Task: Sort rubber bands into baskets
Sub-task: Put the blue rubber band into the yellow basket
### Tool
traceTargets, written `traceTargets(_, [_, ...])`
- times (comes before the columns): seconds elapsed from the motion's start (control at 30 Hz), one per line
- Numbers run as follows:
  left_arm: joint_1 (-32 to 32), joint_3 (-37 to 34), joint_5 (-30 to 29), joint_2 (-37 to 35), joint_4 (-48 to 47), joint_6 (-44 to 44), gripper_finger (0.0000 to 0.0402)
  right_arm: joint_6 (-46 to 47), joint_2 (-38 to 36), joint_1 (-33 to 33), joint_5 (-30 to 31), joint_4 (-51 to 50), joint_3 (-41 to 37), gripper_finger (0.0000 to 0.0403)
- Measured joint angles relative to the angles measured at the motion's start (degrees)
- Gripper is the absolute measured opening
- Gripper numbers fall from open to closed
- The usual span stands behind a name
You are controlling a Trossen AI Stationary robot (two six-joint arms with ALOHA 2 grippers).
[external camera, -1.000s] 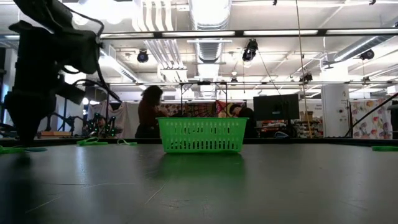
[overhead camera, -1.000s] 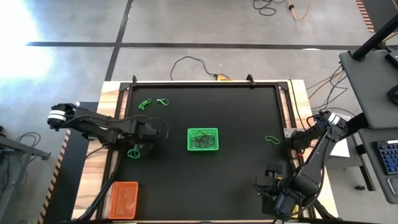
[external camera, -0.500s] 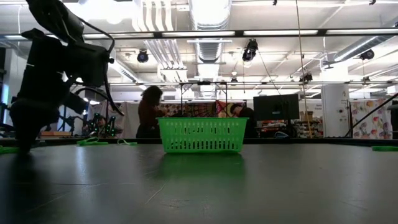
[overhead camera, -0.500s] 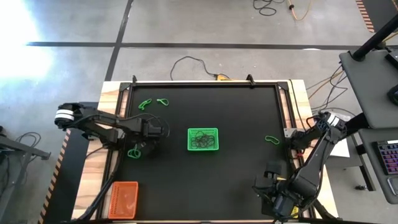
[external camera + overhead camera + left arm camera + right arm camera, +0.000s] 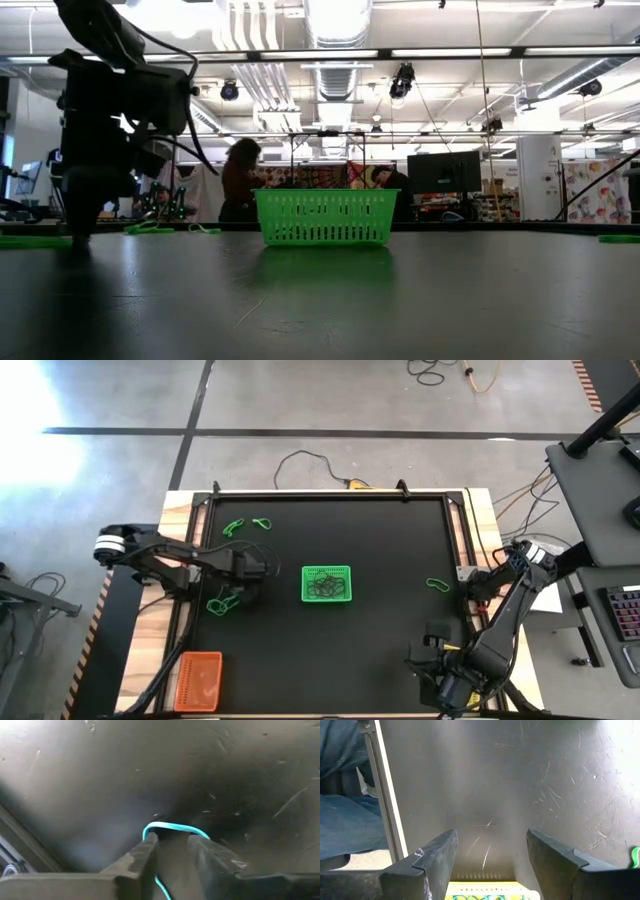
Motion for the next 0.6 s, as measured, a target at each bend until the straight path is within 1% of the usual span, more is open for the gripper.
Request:
traceTargets(0.17, [-0.1, 1.3, -0.2, 1.4, 0.6, 0.3, 0.0022, 0.0, 0.0, 0.0, 0.1, 0.0, 0.0, 0.023])
traceTargets(0.2, [-0.1, 1.7, -0.3, 1.3, 0.7, 0.6, 0.0012, 0.0, 0.0, 0.0, 0.1, 0.0, 0.0, 0.023])
traceTargets(0.27, [-0.1, 2.6, -0.8, 1.0, 0.7, 2.0, 0.0007, 0.0, 0.0, 0.0, 0.1, 0.0, 0.0, 0.0229])
traceTargets(0.37, [-0.6, 5.3, -3.1, 0.2, 5.0, 3.7, 0.0004, -0.1, 0.0, 0.0, 1.0, 0.0, 0.0, 0.0228])
traceTargets(0.4, [-0.8, 6.1, -3.6, -0.2, 5.0, 4.2, 0.0002, -0.2, 0.0, 0.0, 1.5, 0.0, 0.0, 0.0228])
traceTargets(0.47, [-1.4, 7.0, -3.4, -0.5, 3.9, 5.3, 0.0001, -0.4, 0.0, 0.0, 1.8, 0.0, 0.0, 0.0228])
traceTargets(0.53, [-1.8, 8.8, -3.4, -1.0, 5.8, 6.3, 0.0001, -0.7, 0.0, 0.0, 1.9, 0.0, 0.0, 0.0228])
traceTargets(0.6, [-2.1, 10.0, -3.6, -1.7, 5.4, 7.1, 0.0, -0.7, 0.0, 0.0, 2.0, 0.0, 0.0, 0.0228])
